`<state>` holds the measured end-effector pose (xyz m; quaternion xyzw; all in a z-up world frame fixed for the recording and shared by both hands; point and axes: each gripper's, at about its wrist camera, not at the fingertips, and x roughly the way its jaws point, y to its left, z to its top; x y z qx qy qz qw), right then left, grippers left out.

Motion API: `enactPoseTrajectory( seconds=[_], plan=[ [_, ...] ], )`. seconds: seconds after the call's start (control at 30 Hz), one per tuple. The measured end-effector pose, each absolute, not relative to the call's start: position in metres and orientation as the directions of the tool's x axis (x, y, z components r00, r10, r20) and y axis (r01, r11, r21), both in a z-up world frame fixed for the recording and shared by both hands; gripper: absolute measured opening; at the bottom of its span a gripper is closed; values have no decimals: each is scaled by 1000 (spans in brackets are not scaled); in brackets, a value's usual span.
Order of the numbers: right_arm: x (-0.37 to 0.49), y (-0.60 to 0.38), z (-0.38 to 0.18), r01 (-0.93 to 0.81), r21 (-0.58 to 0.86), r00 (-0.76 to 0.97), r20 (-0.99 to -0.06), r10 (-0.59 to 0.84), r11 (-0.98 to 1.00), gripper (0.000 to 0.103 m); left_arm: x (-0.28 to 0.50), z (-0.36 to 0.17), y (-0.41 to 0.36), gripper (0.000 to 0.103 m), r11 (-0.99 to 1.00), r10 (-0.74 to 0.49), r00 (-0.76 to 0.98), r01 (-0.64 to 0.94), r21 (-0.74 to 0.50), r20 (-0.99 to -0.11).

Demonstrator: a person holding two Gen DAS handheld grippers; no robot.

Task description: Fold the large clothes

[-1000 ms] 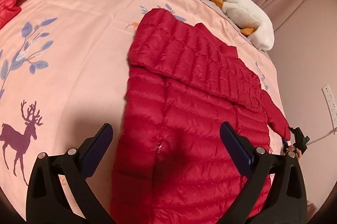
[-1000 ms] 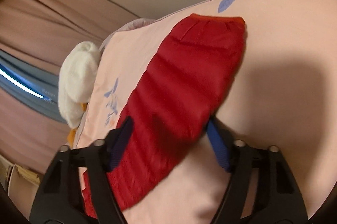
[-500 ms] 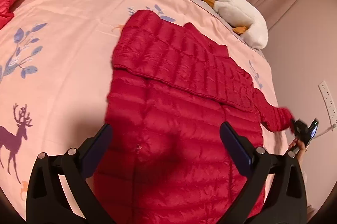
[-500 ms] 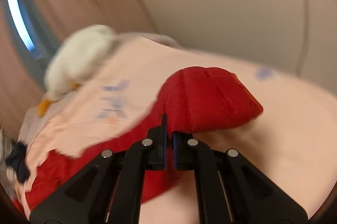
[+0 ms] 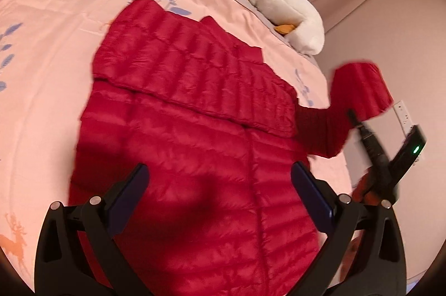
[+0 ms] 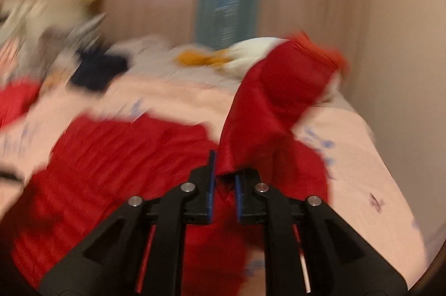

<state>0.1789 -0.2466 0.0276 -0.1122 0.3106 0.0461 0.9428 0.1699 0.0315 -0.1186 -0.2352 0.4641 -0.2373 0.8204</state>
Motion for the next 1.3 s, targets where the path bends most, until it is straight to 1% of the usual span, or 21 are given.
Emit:
enactPoseTrajectory(
  seconds=[0.03, 0.07, 0.13, 0.17, 0.2, 0.3, 0.4, 0.5, 0.57, 0.63, 0.67, 0.7, 0.73, 0.77, 0.8, 0.87, 0.97, 1.13, 1.2, 1.3],
  plan=[
    [177, -233, 19, -197, -200, 782, -623, 31, 960, 19, 172, -118, 30, 102, 768, -618, 453, 173, -617, -642],
    [178, -218, 8, -238, -216, 756, -653, 41, 947, 25, 175, -118, 27, 102, 758, -628, 450, 172, -629, -635],
    [175, -193, -12, -309, -237, 708, -704, 57, 921, 34, 181, -121, 23, 102, 739, -650, 438, 170, -652, -622],
    [171, -185, -20, -329, -247, 691, -721, 54, 912, 44, 184, -123, 21, 102, 731, -657, 430, 161, -663, -619],
    [165, -183, -22, -332, -248, 691, -721, 56, 910, 51, 188, -126, 18, 102, 723, -666, 420, 156, -673, -617],
    [146, -184, -13, -325, -226, 699, -712, 72, 918, 59, 199, -135, 10, 102, 709, -681, 394, 143, -691, -617],
    [128, -203, -3, -279, -177, 710, -699, 79, 944, 64, 214, -143, 0, 101, 697, -694, 373, 131, -705, -616],
    [109, -225, 6, -216, -120, 713, -698, 72, 969, 66, 231, -148, -15, 101, 692, -699, 362, 126, -711, -617],
    [99, -236, 8, -184, -84, 711, -700, 73, 979, 66, 241, -150, -26, 101, 718, -675, 369, 127, -684, -639],
    [92, -244, 9, -157, -62, 710, -701, 69, 986, 66, 251, -156, -36, 92, 740, -650, 367, 109, -663, -665],
    [86, -247, 9, -144, -54, 709, -702, 65, 988, 66, 256, -160, -42, 80, 750, -640, 356, 97, -654, -681],
    [82, -251, 9, -133, -50, 708, -704, 60, 990, 66, 260, -162, -46, 65, 754, -636, 346, 90, -650, -690],
    [79, -253, 8, -124, -46, 707, -705, 56, 991, 66, 262, -166, -50, 56, 758, -632, 335, 83, -647, -698],
    [77, -256, 8, -114, -42, 704, -708, 51, 993, 66, 265, -169, -56, 37, 770, -621, 319, 78, -633, -716],
    [76, -259, 6, -101, -39, 702, -711, 43, 994, 66, 266, -172, -60, 28, 777, -614, 307, 74, -625, -727],
    [73, -265, 5, -79, -30, 697, -716, 33, 996, 66, 267, -174, -64, 15, 778, -614, 300, 75, -623, -731],
    [73, -272, 7, -49, -18, 695, -719, 21, 999, 66, 263, -158, -65, 12, 794, -594, 348, 110, -598, -725],
    [71, -279, 15, -23, -3, 709, -705, 14, 1000, 66, 258, -90, -38, 12, 806, -566, 523, 190, -560, -637],
    [69, -279, 17, -22, 4, 713, -701, 18, 1000, 66, 258, -71, -17, 12, 837, -514, 584, 182, -516, -628],
    [66, -277, 17, -27, 0, 710, -704, 19, 1000, 66, 262, -67, 15, 12, 867, -449, 623, 129, -482, -640]
  ],
)
